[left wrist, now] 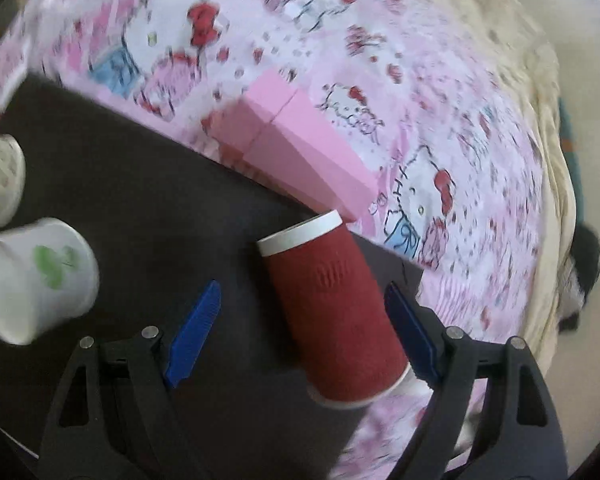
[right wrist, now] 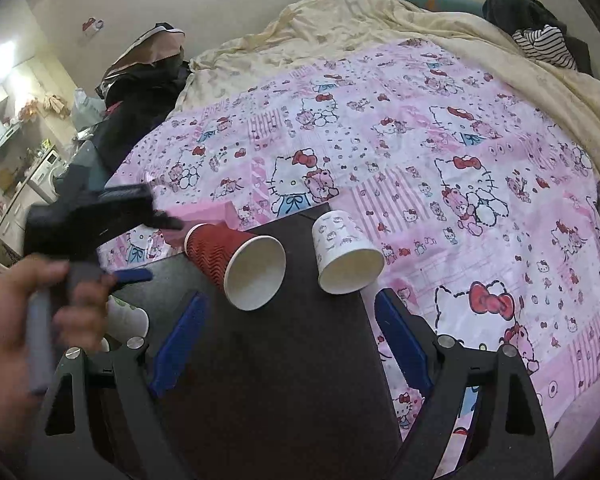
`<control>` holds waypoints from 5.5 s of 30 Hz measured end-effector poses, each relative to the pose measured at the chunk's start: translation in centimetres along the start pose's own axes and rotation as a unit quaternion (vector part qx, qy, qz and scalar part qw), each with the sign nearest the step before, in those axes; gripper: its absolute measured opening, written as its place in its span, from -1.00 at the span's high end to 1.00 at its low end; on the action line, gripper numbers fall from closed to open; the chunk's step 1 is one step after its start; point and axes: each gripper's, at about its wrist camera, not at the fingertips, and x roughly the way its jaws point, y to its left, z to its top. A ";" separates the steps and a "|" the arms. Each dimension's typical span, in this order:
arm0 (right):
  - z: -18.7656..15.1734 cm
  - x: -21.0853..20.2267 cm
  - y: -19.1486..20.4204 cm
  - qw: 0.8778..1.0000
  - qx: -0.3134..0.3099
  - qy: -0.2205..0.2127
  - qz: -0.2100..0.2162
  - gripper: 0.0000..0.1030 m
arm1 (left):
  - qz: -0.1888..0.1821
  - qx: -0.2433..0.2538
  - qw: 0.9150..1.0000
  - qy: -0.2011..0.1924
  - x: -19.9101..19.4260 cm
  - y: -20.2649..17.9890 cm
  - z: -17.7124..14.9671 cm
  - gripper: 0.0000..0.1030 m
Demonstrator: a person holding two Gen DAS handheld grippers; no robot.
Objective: Flip cup upside down
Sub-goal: 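Grasp the lying red wavy cup with the left tool, then lift the red wavy cup and turn it rim-down toward the board, then set the red cup rim-down on the board and open the left tool, then grasp the lying pink hexagonal cup with the left tool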
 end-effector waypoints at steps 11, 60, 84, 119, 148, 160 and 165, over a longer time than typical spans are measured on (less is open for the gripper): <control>0.5 0.3 -0.5 1.000 0.003 0.006 -0.003 -0.72 | 0.009 -0.031 0.999 0.043 4.9 -0.8 0.7 -0.39; -13.6 4.1 19.9 0.942 -0.231 0.143 0.194 -0.40 | -0.017 0.307 0.940 -0.149 -19.9 15.5 -13.3 -0.24; -10.0 -0.3 11.8 0.975 -0.081 0.086 0.186 -0.82 | 0.219 0.300 0.912 -0.174 -18.7 20.5 -13.0 -0.24; -8.6 -1.2 9.9 0.979 -0.051 0.066 0.184 -0.83 | 0.166 0.307 0.906 -0.238 -25.6 18.6 -12.9 -0.45; -3.6 3.9 1.6 0.984 0.053 0.122 0.116 -0.83 | 0.212 0.703 0.673 0.090 0.9 -11.6 0.7 -0.57; -3.6 5.3 0.3 0.977 0.093 0.150 0.123 -0.83 | 0.313 0.797 0.490 0.165 11.2 -9.8 -1.9 -0.57; -3.3 5.6 0.3 0.975 0.097 0.150 0.129 -0.83 | 0.301 0.797 0.497 0.168 12.2 -9.6 -1.7 -0.36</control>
